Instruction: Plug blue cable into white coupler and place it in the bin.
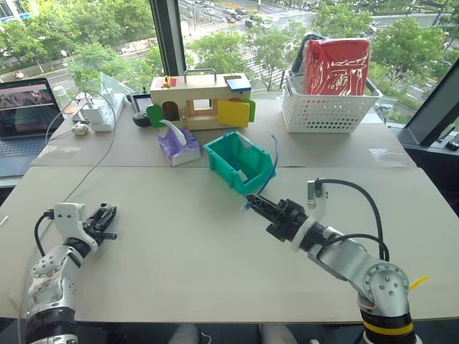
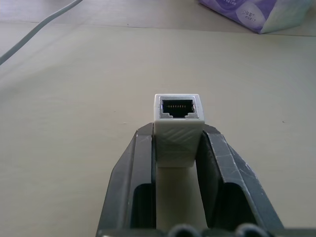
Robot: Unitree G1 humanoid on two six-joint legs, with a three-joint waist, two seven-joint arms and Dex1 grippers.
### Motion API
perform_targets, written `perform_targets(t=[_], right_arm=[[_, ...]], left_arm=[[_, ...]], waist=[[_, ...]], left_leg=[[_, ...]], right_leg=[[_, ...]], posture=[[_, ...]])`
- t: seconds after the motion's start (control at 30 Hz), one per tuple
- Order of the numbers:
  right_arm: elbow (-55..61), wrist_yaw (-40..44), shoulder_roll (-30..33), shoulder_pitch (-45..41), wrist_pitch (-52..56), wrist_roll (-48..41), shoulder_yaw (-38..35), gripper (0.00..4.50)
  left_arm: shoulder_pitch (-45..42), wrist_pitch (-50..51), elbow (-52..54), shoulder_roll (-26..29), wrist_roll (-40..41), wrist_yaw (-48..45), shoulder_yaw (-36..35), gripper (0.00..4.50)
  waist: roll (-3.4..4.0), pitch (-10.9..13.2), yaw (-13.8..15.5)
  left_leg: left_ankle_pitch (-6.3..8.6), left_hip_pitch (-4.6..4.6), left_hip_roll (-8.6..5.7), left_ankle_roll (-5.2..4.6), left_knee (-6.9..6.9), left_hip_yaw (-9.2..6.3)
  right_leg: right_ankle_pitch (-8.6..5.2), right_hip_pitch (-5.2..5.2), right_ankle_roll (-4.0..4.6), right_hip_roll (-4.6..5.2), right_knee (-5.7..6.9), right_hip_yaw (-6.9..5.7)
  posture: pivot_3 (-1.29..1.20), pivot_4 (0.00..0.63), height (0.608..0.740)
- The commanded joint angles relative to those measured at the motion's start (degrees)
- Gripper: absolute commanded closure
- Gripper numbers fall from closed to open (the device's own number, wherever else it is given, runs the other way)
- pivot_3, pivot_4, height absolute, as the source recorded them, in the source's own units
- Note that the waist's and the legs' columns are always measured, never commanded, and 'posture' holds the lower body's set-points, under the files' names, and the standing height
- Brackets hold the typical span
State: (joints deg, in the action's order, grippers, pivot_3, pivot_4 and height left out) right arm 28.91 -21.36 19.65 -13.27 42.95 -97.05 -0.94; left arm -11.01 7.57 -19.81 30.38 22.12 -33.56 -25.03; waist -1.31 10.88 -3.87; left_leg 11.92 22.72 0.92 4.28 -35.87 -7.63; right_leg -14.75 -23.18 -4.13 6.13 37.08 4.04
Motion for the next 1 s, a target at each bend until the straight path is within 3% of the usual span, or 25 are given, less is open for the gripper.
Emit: perform_targets(t=[0.03, 0.3, 0.63, 0.77, 1.0], right_arm=[[2.5, 0.9, 0.6, -0.3, -1.2, -1.0, -0.6, 4.50], [1.5, 2.2, 1.1, -2.0, -4.2, 3.6, -3.3, 4.50], [4.9, 0.6, 0.1, 1.5, -8.1, 14.4, -4.9, 4.50], [5.3, 0.4, 2.1, 1.7, -4.5, 17.0, -2.2, 4.50], [3.8, 0.1, -0.2, 1.2, -2.7, 17.7, 1.6, 4.50]], left_arm=[[-0.9, -0.1, 2.6, 1.3, 0.4, -2.6, 1.4, 3.86], [-5.1, 14.6, 23.9, 4.1, 2.5, -20.6, 23.8, 3.86], [-16.0, 38.8, 34.9, -0.2, -1.9, -9.9, 39.6, 3.86], [-20.5, 48.4, 33.9, -5.5, 2.6, -9.6, 40.6, 3.86], [-23.9, 56.8, 33.2, -8.0, 1.7, -7.9, 46.7, 3.86]], waist=[[0.00, 0.0, 0.0], [0.00, 0.0, 0.4], [0.00, 0.0, -0.1], [0.00, 0.0, 0.1], [0.01, 0.0, -0.1]], left_leg=[[0.00, 0.00, 0.00, 0.00, 0.01, 0.00], [0.00, 0.12, -0.02, 0.01, -0.04, -0.01], [0.00, 0.09, -0.02, -0.01, -0.02, -0.01], [0.00, 0.13, -0.04, 0.00, -0.07, -0.02], [0.00, 0.07, -0.03, -0.01, -0.03, -0.02]], right_leg=[[0.00, 0.00, 0.00, 0.00, 0.00, 0.00], [0.01, -0.01, -0.01, 0.00, -0.06, 0.01], [-0.01, -0.04, -0.03, -0.02, -0.01, 0.02], [-0.01, -0.04, -0.03, -0.02, -0.02, 0.02], [-0.01, -0.03, -0.03, -0.02, 0.00, 0.04]], posture=[[0.00, 0.150, 0.740], [0.00, 0.150, 0.740], [0.00, 0.150, 0.740], [0.00, 0.150, 0.740], [0.00, 0.150, 0.740]])
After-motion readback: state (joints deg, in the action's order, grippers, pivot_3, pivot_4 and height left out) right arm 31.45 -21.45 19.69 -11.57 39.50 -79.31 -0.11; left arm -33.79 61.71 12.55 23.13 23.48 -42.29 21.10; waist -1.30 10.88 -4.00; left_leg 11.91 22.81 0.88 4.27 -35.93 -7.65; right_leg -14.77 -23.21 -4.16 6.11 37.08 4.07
